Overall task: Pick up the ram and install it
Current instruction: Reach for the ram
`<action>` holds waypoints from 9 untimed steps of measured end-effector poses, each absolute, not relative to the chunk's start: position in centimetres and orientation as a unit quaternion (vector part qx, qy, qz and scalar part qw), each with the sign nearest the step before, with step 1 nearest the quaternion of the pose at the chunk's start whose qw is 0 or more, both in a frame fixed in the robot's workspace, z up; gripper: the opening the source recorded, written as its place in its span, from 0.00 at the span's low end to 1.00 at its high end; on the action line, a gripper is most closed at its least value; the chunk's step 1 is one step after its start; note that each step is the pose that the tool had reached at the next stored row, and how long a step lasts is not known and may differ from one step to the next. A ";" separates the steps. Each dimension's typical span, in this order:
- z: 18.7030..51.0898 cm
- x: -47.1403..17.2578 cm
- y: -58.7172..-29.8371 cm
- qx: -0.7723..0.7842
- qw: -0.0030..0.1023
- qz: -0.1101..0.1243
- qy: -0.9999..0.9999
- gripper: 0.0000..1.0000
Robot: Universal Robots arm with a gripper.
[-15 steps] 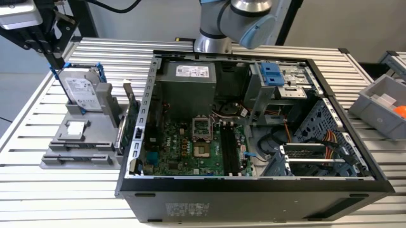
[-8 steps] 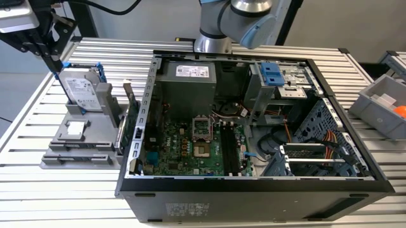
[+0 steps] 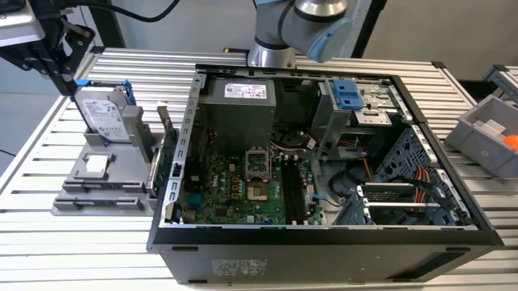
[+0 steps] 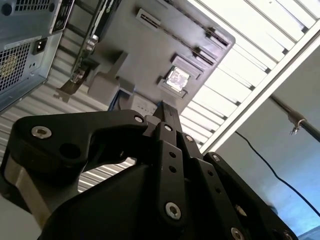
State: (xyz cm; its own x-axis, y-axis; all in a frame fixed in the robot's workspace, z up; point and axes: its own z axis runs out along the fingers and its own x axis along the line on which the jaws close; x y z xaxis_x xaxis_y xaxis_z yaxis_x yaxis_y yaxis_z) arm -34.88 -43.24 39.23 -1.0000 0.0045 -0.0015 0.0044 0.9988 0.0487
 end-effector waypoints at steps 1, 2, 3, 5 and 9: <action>39.2 -34.9 -43.3 0.002 0.001 0.024 1.000 0.00; 39.2 -34.9 -43.4 0.002 0.001 0.024 1.000 0.00; 39.2 -34.9 -43.5 0.002 0.001 0.024 1.000 0.00; 39.2 -34.9 -43.7 0.002 0.001 0.024 1.000 0.00; 39.2 -35.0 -44.2 0.002 0.001 0.024 1.000 0.00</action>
